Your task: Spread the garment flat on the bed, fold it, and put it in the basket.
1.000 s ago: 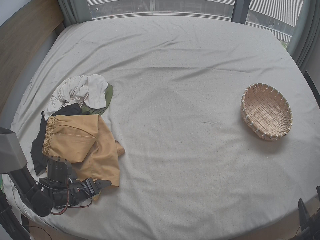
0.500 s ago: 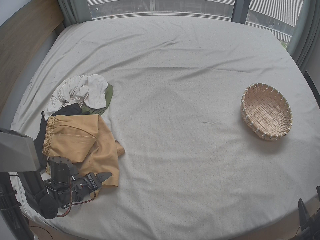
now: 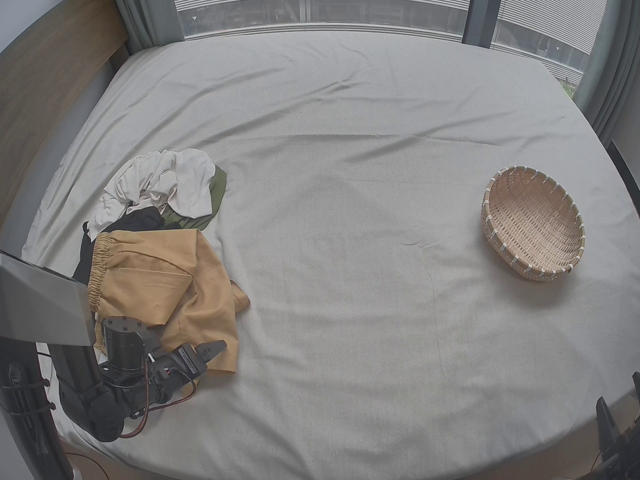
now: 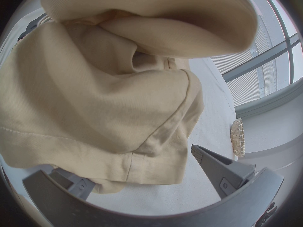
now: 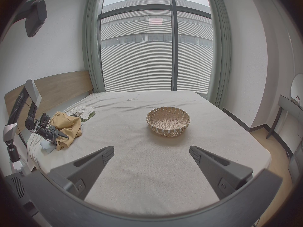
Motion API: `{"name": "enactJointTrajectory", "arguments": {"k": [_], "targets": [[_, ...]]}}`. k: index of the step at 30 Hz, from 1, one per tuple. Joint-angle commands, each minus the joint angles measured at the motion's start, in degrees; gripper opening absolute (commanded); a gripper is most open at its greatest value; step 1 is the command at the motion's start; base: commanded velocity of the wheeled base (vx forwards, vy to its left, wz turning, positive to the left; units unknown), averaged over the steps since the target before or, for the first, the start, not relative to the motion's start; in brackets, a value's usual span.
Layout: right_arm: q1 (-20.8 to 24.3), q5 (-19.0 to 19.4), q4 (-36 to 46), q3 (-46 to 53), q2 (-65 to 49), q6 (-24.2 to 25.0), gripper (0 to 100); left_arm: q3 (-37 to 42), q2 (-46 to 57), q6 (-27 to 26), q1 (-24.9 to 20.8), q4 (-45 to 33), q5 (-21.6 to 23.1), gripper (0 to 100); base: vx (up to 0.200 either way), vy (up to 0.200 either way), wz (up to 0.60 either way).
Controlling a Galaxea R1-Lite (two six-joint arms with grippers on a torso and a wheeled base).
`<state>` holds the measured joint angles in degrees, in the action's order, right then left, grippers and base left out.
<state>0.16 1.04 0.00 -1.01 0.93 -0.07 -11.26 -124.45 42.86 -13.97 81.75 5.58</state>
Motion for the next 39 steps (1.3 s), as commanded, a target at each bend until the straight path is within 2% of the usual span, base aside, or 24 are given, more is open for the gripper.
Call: {"name": "enactJointTrajectory", "arguments": {"k": [1, 8, 9, 16, 25, 27, 34, 39], "targets": [[0.0, 0.0, 0.0, 1.0, -0.4, 0.0, 100, -0.3, -0.3, 0.1, 0.0, 1.5, 0.0, 100, 0.000, 0.000, 0.00], [0.0, 0.0, 0.0, 1.0, -0.4, 0.0, 100, -0.2, -2.3, 0.2, 0.0, 3.4, 0.0, 100, 0.000, 0.000, 0.00], [0.0, 0.0, 0.0, 1.0, -0.4, 0.0, 100, -0.2, -2.3, 0.2, 0.0, 3.4, 0.0, 0, 0.000, 0.000, 0.00], [0.0, 0.0, 0.0, 1.0, -0.4, 0.1, 100, -0.2, -3.5, 0.5, -2.2, 6.7, 0.0, 0, 0.000, 0.000, 0.00], [0.0, 0.0, 0.0, 1.0, -0.4, 0.1, 100, -3.9, 0.9, 3.0, -9.4, 6.7, 0.0, 0, 0.000, 0.000, 0.00], [0.0, 0.0, 0.0, 1.0, -0.4, 0.1, 100, -4.0, 0.9, 3.0, -9.8, 6.6, 0.0, 0, 0.000, 0.000, 0.00], [0.0, 0.0, 0.0, 1.0, -0.4, 0.1, 100, -10.1, 0.7, 2.8, -19.3, 6.3, -0.5, 0, 0.000, 0.000, 0.00], [0.0, 0.0, 0.0, 1.0, -0.4, 0.1, 100, -14.3, 0.0, 2.7, -23.4, 6.0, -0.5, 0, 0.000, 0.000, 0.00]]}}
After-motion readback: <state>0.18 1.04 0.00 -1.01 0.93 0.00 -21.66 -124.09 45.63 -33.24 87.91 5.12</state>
